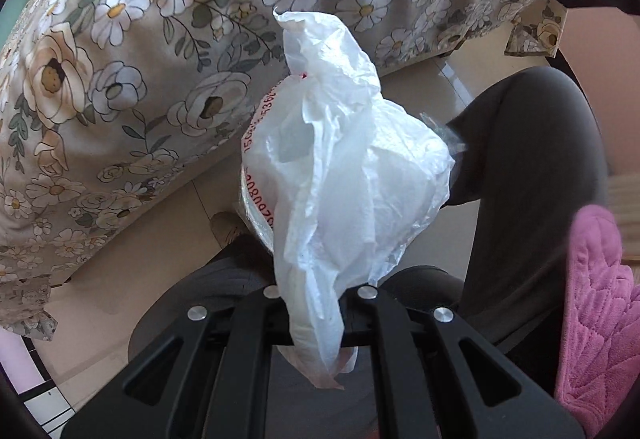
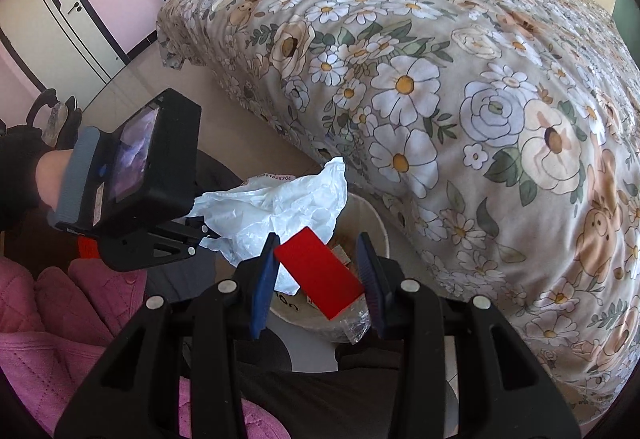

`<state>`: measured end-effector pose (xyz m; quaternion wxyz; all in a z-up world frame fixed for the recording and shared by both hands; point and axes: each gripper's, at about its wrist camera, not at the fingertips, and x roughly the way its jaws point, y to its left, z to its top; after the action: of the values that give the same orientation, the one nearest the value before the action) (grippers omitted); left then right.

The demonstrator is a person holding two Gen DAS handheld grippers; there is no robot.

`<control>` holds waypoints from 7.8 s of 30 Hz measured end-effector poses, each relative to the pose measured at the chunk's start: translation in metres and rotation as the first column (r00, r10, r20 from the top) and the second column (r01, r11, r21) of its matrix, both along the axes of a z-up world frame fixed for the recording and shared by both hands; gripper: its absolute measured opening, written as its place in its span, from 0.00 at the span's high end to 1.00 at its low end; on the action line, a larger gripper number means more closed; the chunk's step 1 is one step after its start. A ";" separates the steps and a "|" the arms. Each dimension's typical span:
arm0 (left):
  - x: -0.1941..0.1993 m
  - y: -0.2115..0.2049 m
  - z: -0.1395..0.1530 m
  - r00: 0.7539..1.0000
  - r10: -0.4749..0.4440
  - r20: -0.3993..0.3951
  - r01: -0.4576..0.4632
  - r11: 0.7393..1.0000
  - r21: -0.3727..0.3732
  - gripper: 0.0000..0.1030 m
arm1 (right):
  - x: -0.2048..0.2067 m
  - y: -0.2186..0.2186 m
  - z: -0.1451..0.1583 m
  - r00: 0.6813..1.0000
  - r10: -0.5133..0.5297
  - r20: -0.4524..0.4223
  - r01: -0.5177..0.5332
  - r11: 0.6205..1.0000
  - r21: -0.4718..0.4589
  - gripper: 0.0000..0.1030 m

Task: Collect trash
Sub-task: 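Open the left gripper to drop the bag while the right drops the red block, then raise both tools from the bin and reach toward the bed, then grasp the green sponge with the right gripper while the left grasps the yogurt cup, then lift the green sponge and white yogurt cup and carry both over the bin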

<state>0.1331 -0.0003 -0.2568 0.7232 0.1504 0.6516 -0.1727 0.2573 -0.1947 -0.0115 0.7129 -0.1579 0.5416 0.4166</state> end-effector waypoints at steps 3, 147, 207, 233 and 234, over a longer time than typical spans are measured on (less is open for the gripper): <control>0.003 0.000 -0.022 0.999 0.006 -0.039 -0.006 1.000 0.007 0.92 | -0.001 0.003 -0.023 0.999 0.003 -0.042 -0.004 1.000 -0.016 0.61; 0.611 0.195 0.137 0.722 0.381 0.578 -0.405 0.910 -0.093 0.12 | 0.524 0.141 -0.021 0.959 -0.063 0.276 0.045 0.996 0.072 0.24; 0.428 0.131 0.322 0.659 0.344 0.669 -0.359 0.925 -0.122 0.90 | 0.403 0.066 0.172 0.915 -0.179 0.362 0.149 0.983 0.109 0.62; 0.133 0.061 0.466 0.583 0.255 0.772 -0.281 0.954 -0.103 0.90 | 0.115 -0.030 0.370 0.809 -0.219 0.546 0.128 0.972 0.199 0.62; 0.126 0.060 0.464 0.581 0.249 0.775 -0.278 0.955 -0.099 0.90 | 0.108 -0.032 0.371 0.808 -0.217 0.548 0.127 0.972 0.198 0.62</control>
<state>0.2595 0.0592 0.2075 0.9481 0.1238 0.2913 0.0295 0.3658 -0.2263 0.3596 0.8860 -0.1698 0.2844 0.3245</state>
